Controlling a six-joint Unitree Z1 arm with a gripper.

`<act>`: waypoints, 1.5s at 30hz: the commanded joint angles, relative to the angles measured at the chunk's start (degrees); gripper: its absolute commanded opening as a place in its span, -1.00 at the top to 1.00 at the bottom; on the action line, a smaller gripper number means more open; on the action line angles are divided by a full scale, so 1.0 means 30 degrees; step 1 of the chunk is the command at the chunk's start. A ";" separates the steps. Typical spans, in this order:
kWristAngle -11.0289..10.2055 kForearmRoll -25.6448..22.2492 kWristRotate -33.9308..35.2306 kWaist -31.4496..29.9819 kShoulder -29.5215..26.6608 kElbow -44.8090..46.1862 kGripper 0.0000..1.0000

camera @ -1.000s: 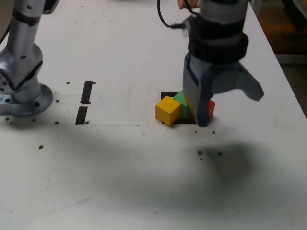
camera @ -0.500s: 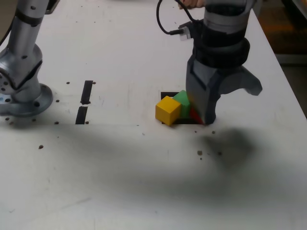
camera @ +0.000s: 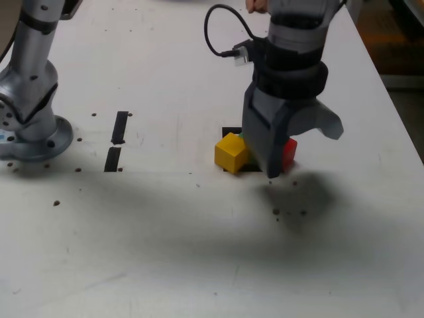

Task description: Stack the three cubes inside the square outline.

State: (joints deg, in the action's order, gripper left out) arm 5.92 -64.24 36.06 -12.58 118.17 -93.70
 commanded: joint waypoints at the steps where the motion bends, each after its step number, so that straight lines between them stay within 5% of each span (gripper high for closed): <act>1: 0.0161 0.0298 0.0049 0.0228 0.0013 0.0251 -0.95; 13: 0.0751 0.2837 0.0049 0.1112 0.0489 0.1172 -0.95; 33: 0.1178 0.3528 -0.0041 0.2493 0.0876 0.2275 -0.90; 40: 0.1255 0.3960 -0.0118 0.2610 0.1005 0.2766 -0.52; 45: 0.0479 0.5003 0.0093 0.2610 0.0917 0.3201 0.13</act>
State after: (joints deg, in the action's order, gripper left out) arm 7.87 -49.78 36.15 -4.86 120.97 -84.41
